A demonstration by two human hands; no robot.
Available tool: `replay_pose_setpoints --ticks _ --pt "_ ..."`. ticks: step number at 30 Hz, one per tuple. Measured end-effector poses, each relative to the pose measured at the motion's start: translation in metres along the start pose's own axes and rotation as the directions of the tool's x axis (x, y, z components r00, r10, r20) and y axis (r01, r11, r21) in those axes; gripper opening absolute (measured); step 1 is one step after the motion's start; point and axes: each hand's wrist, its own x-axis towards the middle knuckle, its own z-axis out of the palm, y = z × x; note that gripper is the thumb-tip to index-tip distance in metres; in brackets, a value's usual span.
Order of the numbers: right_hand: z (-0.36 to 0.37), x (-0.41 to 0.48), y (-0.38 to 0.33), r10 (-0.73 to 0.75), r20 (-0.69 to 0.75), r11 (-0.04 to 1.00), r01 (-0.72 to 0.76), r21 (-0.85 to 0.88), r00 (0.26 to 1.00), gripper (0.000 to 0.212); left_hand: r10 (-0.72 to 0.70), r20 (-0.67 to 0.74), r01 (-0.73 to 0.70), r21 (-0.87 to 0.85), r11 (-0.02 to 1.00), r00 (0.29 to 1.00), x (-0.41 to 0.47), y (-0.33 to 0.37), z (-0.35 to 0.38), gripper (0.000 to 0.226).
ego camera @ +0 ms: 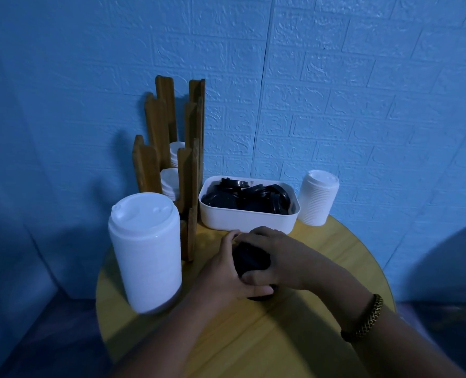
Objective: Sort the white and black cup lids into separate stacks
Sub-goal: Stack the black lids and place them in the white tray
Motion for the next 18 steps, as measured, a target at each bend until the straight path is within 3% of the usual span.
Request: replay_pose_setpoints --ticks 4,9,11,15,18 --pt "0.022 -0.002 -0.008 0.118 -0.232 0.992 -0.104 0.072 0.966 0.072 0.007 -0.025 -0.006 0.033 0.999 1.0 0.0 0.003 0.002 0.12" --pt "0.017 -0.01 -0.007 0.136 -0.2 0.904 -0.039 0.427 0.97 0.04 0.021 -0.029 -0.02 0.054 0.998 0.999 -0.005 0.006 0.002 0.12" --pt "0.016 -0.014 -0.005 0.121 -0.175 0.875 -0.022 0.483 0.977 0.042 0.02 -0.023 -0.018 0.075 0.997 1.0 -0.005 0.006 0.001 0.122" --pt "0.019 -0.01 -0.004 0.12 -0.149 0.93 -0.058 0.363 0.982 0.055 0.003 0.004 -0.004 0.075 0.997 1.0 -0.003 0.005 0.002 0.12" --pt "0.02 -0.005 -0.004 0.099 -0.138 0.988 -0.081 0.13 0.986 0.068 0.005 0.025 -0.006 0.075 0.997 1.0 -0.002 0.005 0.001 0.112"
